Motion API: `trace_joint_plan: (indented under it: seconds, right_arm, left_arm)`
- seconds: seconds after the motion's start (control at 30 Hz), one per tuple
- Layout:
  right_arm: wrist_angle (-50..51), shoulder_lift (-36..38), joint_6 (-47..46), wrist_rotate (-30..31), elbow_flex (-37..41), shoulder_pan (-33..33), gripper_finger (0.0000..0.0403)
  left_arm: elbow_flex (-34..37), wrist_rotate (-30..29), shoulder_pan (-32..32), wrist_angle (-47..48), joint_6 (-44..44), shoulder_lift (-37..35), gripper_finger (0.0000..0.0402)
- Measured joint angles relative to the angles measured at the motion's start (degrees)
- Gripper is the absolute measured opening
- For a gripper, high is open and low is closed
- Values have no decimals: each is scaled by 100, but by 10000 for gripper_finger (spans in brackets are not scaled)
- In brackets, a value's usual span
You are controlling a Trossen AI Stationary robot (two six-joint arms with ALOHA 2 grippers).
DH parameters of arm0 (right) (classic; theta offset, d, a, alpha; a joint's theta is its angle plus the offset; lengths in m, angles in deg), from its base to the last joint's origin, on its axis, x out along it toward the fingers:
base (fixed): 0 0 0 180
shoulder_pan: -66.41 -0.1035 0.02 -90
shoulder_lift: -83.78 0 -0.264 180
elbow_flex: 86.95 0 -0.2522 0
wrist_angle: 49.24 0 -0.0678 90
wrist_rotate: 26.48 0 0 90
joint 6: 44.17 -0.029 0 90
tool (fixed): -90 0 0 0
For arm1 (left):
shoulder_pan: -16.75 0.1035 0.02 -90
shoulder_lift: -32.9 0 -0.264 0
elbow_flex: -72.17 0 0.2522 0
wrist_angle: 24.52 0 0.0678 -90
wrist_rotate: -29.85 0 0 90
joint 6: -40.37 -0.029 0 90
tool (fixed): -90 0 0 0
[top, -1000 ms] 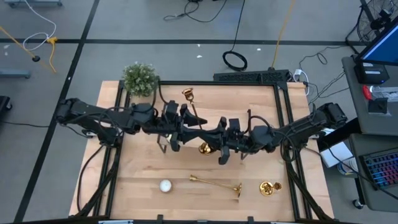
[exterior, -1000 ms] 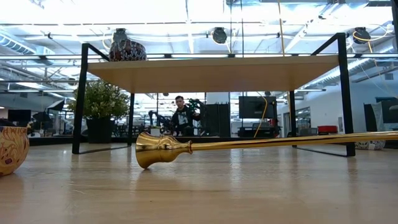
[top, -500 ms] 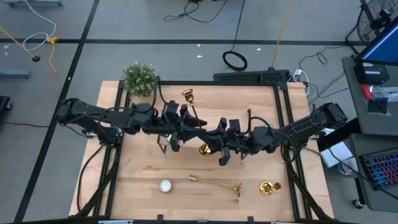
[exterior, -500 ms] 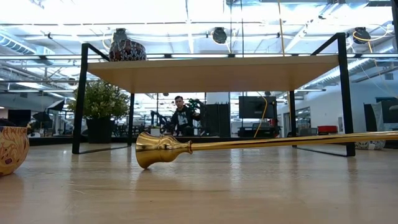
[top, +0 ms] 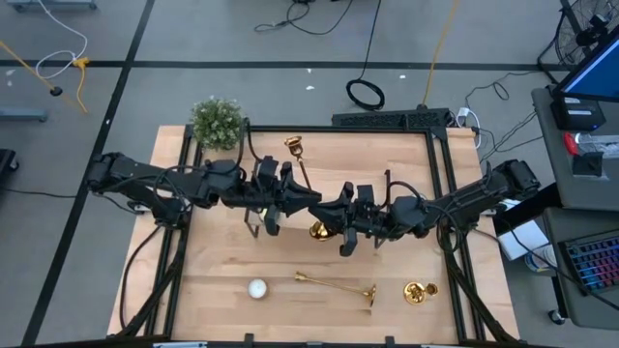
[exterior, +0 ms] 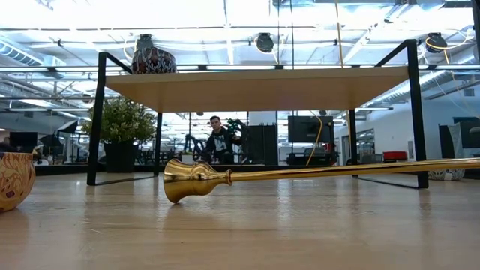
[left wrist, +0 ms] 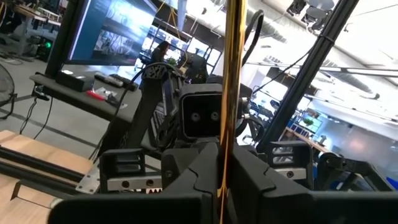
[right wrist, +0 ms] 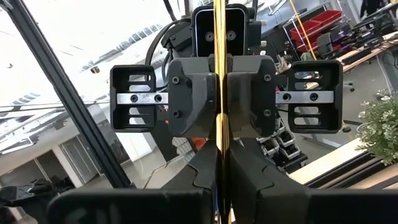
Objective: Pick & Place candle stick holders
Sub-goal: Put the left gold candle holder on the shelf
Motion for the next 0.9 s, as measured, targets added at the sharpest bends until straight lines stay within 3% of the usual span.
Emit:
trace_joint_plan:
  seconds: [0.23,0.63,0.9]
  right_arm:
    - [-2,0,50,0,-2,0,44]
    - [123,2,-42,-16,-2,0,146]
    - [340,2,-121,2,-2,4,196]
  left_arm:
    - [3,-12,0,49,62,0,16]
    - [4,-227,-59,427,192,-4,16]
    - [12,-534,-59,1250,127,-388,16]
